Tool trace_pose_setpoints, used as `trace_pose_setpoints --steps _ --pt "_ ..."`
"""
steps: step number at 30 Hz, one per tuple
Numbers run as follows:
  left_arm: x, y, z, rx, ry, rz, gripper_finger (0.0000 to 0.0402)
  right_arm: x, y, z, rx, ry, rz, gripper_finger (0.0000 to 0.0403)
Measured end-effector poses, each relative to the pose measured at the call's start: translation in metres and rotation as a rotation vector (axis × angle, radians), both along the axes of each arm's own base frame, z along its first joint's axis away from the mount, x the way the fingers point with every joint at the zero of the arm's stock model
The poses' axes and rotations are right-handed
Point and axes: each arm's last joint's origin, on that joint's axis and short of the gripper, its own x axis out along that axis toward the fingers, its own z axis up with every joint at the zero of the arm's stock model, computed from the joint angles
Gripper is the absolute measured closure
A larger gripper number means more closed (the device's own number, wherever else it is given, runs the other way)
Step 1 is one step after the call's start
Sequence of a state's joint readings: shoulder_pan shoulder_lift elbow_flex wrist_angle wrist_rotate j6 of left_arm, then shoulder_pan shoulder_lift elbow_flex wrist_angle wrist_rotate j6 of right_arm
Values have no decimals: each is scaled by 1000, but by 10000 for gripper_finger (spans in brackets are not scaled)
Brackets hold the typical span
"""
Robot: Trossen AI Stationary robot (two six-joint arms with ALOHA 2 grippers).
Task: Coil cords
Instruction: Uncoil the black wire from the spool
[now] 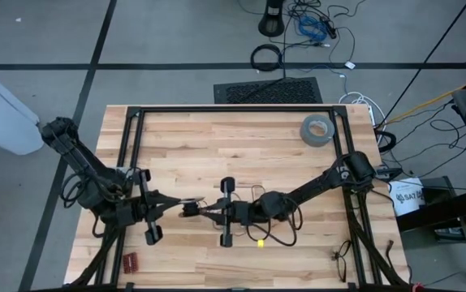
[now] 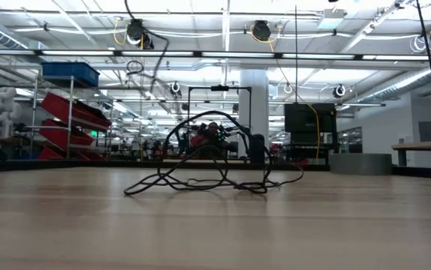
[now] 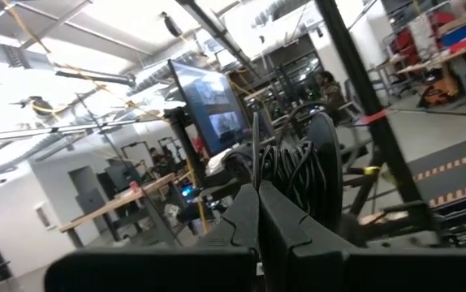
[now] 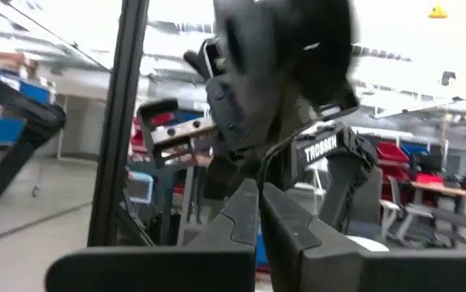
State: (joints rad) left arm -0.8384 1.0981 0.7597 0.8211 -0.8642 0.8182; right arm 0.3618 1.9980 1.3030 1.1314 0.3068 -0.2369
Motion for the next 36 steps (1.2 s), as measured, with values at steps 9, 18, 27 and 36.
trace_pose_setpoints --steps 9,18,27,36 --pt "12 5 0 -31 -64 -97 402 23 12 16 -32 88 -98 402" --pt "19 9 -2 -27 -57 -62 402 59 32 8 -76 181 -155 403" --pt "21 10 -6 -32 -9 24 402 61 64 23 -178 295 -294 403" --pt "21 10 -8 -17 16 41 402 42 99 51 -255 438 -446 403"
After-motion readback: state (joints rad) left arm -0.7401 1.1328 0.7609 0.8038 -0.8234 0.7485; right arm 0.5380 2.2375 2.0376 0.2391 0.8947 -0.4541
